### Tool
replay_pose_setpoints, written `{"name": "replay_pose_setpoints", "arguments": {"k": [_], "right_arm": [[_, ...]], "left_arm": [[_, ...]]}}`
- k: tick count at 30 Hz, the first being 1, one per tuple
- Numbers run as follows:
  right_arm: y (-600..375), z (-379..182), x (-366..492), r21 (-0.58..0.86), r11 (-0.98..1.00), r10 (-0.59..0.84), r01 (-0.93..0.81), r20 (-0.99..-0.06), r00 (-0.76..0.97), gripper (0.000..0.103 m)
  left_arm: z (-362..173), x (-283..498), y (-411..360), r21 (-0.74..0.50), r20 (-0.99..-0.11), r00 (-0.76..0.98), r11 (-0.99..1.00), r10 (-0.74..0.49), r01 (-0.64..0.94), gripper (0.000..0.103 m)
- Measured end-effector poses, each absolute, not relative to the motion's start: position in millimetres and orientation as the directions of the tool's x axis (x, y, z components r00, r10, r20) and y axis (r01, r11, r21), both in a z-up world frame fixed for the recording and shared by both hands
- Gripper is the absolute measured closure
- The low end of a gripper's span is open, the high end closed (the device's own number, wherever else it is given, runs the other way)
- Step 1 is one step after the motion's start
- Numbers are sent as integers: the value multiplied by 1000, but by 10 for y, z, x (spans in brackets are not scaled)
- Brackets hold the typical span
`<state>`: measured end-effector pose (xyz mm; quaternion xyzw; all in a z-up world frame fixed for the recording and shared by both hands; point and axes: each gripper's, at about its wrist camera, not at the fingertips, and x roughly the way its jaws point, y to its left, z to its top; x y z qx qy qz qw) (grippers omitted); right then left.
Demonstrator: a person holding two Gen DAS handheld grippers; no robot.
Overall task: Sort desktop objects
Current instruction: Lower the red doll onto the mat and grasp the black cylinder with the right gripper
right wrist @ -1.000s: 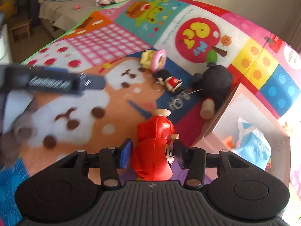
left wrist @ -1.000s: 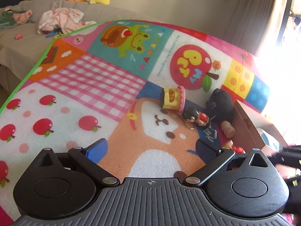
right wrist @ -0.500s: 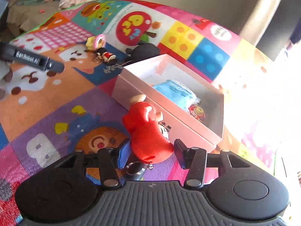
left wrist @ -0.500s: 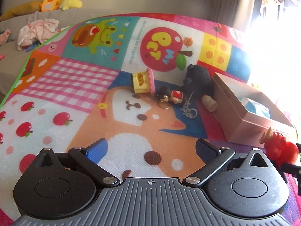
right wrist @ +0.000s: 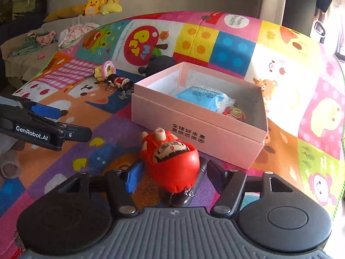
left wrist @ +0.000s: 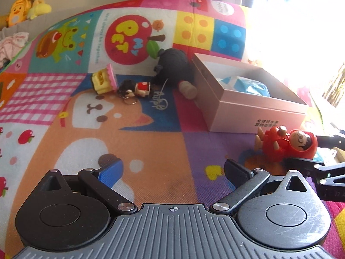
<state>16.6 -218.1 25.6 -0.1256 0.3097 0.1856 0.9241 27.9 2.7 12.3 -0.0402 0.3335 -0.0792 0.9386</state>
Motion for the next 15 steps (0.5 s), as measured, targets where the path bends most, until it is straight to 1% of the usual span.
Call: {"name": "replay_pose_setpoints", "arguments": {"k": [2,4,6,8,11,13,15], "right_arm": [[-2127,289,127,-65,867,353,-494,-619,701,42],[-2105,325,35,-56,837,406,-544,-603,687,41],[-2125,357,-48,-75,834,405,-546,-590,699,36],[-2230,379,-71,-55,852,392,-521,-592,704,36],[-2464,411,-38,19,886,378,-463,-609,698,36],[-2597,424,24,72,908,365,-413,-620,694,38],[-2694,419,110,119,923,355,-365,-629,692,50]], "left_arm": [[129,264,16,-123,-621,764,985,-172,122,1],[140,258,28,-123,-624,763,986,-168,116,1],[145,252,46,-124,-626,762,986,-165,111,1],[141,248,57,-130,-629,759,985,-170,113,1],[138,232,48,-145,-630,752,981,-193,130,1],[137,217,21,-150,-630,748,978,-210,148,1],[138,198,-13,-151,-630,743,974,-226,168,1]]}}
